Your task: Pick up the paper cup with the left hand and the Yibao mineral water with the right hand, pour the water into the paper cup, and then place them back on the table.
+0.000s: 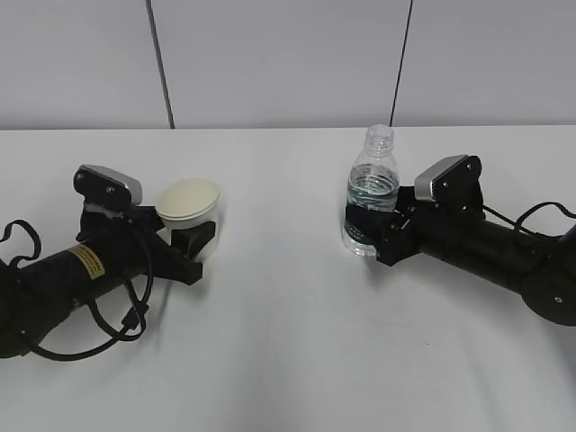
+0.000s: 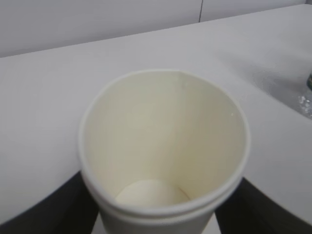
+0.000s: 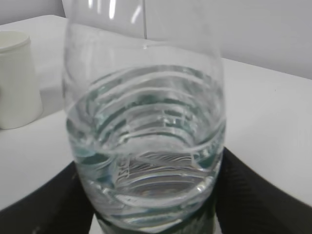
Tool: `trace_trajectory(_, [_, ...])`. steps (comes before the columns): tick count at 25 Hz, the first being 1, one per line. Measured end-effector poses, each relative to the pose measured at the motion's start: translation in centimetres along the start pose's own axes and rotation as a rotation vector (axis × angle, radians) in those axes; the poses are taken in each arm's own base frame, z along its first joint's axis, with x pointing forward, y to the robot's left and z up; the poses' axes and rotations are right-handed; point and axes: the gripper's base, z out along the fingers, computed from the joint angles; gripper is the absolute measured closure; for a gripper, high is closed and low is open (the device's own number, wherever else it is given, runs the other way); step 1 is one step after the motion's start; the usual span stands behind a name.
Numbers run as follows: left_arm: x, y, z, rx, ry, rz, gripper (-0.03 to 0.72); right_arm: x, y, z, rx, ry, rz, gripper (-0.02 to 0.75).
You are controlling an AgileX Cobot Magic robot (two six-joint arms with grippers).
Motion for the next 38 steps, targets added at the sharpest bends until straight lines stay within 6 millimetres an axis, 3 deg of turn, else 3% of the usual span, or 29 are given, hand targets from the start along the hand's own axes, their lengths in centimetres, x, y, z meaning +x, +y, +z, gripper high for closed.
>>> trace_trajectory(12, [0.1,-1.5,0.1,0.140,0.014,-0.025,0.258,-1.4,-0.3,-0.3,0.020,0.096,-0.114,0.248])
trace_trajectory(19, [0.0,-3.6,0.5,0.209,0.019,-0.007,0.258,-1.6,-0.3,-0.3,0.011,0.105,-0.175,0.248])
trace_trajectory(38, [-2.0,-6.4,2.6,0.326,-0.040,-0.024,0.259,-4.8,-0.3,-1.2,0.015,0.111,-0.370,0.248])
